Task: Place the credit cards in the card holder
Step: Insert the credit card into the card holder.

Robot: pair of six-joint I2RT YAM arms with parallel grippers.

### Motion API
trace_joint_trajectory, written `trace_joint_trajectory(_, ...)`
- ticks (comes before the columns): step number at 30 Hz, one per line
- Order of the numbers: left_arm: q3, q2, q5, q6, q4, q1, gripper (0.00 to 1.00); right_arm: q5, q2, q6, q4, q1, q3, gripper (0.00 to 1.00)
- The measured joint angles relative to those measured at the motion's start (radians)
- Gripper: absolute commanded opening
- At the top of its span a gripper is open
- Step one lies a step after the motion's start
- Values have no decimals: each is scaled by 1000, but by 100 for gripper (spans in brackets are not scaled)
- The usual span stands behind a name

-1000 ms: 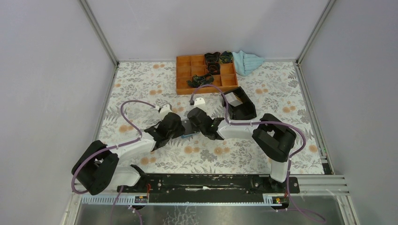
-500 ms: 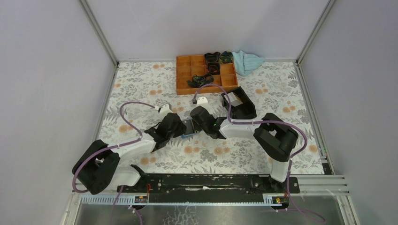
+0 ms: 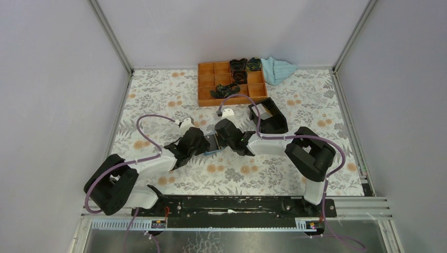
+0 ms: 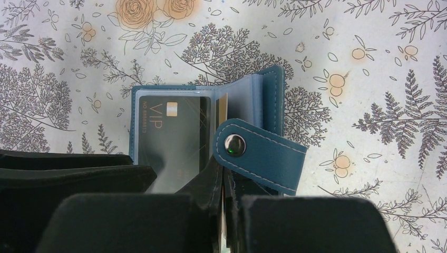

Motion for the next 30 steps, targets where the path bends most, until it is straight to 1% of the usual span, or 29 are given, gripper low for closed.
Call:
trace_joint_trajectory(9, 0, 28, 2, -1, 17, 2, 39, 0, 0, 1, 0, 0, 0, 0)
trace_joint_trajectory(21, -2, 29, 2, -1, 21, 2, 39, -12, 0, 2, 8, -8, -4, 0)
trace_joint_trajectory(30, -32, 19, 2, -8, 32, 2, 39, -19, 0, 2, 12, -11, -6, 0)
